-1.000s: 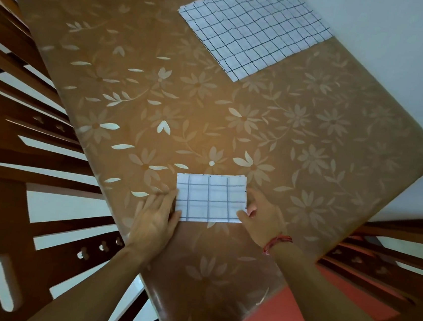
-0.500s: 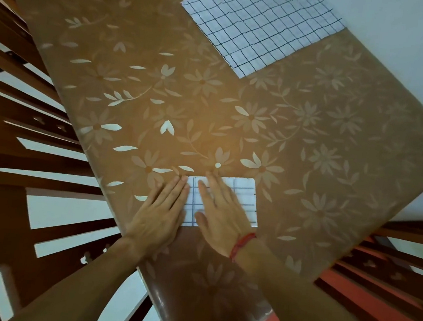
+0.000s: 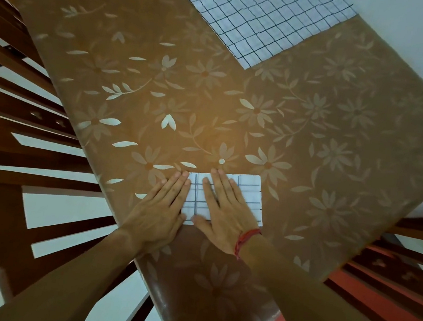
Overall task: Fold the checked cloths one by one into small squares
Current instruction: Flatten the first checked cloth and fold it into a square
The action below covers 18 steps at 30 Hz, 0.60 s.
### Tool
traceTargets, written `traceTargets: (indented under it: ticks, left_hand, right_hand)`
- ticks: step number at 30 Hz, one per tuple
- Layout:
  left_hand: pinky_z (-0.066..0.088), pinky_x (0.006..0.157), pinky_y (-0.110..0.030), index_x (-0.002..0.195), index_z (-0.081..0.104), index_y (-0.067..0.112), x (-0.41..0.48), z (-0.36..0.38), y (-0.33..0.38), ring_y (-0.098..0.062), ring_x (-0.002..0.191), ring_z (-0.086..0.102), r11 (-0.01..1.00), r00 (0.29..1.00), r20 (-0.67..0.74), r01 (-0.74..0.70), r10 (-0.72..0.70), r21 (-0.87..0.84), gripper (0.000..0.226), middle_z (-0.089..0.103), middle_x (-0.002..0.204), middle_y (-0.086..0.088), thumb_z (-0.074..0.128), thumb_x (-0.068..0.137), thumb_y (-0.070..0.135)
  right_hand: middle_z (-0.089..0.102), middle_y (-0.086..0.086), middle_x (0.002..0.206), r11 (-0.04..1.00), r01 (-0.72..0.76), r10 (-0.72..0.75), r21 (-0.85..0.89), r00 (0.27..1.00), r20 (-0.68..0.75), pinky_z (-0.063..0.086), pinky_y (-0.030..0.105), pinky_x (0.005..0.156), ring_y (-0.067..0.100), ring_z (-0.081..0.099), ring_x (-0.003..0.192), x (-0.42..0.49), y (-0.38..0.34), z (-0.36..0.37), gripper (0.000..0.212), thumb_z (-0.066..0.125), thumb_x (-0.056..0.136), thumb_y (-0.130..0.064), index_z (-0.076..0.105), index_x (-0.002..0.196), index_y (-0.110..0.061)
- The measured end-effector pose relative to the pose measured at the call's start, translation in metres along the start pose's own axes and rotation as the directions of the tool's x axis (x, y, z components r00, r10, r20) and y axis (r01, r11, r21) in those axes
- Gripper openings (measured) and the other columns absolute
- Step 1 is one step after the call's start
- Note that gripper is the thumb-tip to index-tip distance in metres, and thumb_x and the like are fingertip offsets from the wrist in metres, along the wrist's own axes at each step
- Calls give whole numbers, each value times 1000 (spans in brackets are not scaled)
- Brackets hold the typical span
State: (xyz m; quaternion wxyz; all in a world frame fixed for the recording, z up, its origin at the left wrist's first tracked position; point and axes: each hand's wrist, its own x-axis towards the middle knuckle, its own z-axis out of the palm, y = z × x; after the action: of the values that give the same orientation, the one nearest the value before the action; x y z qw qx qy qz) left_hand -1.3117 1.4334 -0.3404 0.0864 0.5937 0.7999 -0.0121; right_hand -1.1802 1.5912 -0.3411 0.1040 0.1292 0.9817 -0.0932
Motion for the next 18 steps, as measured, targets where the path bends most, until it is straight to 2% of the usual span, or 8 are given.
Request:
traceTargets:
  ticks: [6, 10, 14, 18]
  left_hand:
    - [8, 118, -40, 152, 16, 0, 0, -4, -2, -26, 149, 10, 1000, 998, 56, -5, 4, 6, 70, 14, 160, -17, 28, 97, 42]
    - [7, 118, -40, 152, 16, 0, 0, -6, -1, -27, 149, 9, 1000, 997, 71, 1, -2, 12, 71, 13, 160, -17, 30, 96, 42]
    - [5, 118, -39, 152, 16, 1, 0, -8, 0, -25, 149, 8, 1000, 998, 70, 7, -7, 1, 71, 12, 160, -16, 31, 96, 41]
    - [4, 118, -37, 152, 19, 1, 0, -10, 2, -25, 149, 10, 1000, 997, 68, 23, -22, -13, 70, 14, 160, -16, 33, 95, 40]
  right_hand:
    - [-14, 14, 159, 993, -90, 97, -74, 991, 93, 4, 45, 121, 25, -15, 147, -33, 56, -10, 85, 12, 95, -65, -6, 152, -4]
    - [-7, 15, 160, 992, -109, 115, -68, 989, 98, 10, 46, 121, 25, -9, 148, -39, 63, -13, 83, 12, 96, -62, 0, 152, -1]
    - [-10, 14, 160, 994, -103, 107, -41, 989, 99, 4, 43, 121, 23, -12, 148, -39, 61, -15, 83, 13, 96, -61, -1, 152, -2]
    - [-3, 13, 161, 992, -123, 120, 34, 989, 88, 6, 43, 121, 23, -6, 149, -37, 59, -23, 81, 20, 94, -57, 5, 153, -4]
